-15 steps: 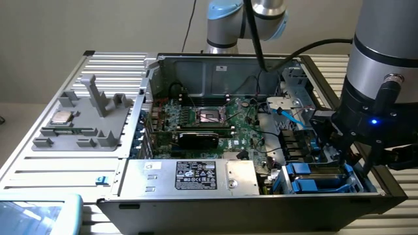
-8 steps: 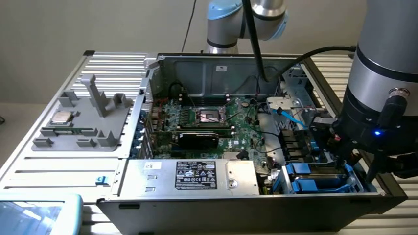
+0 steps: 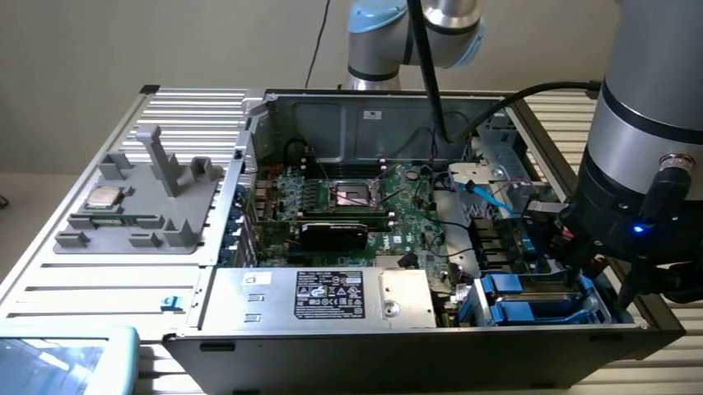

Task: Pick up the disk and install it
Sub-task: 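Insert the first disk wire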

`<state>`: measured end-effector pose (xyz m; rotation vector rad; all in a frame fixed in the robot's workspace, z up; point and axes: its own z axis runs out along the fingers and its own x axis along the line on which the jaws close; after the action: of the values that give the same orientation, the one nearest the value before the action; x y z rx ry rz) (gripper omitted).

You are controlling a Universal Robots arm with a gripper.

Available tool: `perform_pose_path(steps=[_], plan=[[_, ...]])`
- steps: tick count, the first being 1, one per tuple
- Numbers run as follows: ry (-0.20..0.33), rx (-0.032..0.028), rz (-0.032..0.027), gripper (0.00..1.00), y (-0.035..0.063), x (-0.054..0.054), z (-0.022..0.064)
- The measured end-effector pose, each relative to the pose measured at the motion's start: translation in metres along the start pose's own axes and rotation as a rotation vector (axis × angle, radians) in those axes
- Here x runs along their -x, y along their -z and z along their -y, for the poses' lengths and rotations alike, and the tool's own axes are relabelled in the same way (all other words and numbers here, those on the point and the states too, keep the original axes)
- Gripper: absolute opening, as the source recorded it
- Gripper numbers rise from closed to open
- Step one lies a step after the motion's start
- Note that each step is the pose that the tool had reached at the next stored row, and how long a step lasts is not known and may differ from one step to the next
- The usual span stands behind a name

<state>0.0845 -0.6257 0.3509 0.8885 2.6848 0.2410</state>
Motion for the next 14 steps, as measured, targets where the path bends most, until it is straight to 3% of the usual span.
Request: perform_pose_path(steps=[5,11,14], plan=[[0.000,0.0009,-0.0007,0.47,-0.0003,0.0011,0.0002],[-0.009,0.0176,-0.0126,0.47,-0.0020,0.0044,0.0036],[-0.018,0.0330,-0.0237,0.47,-0.0038,0.0057,0.0060]])
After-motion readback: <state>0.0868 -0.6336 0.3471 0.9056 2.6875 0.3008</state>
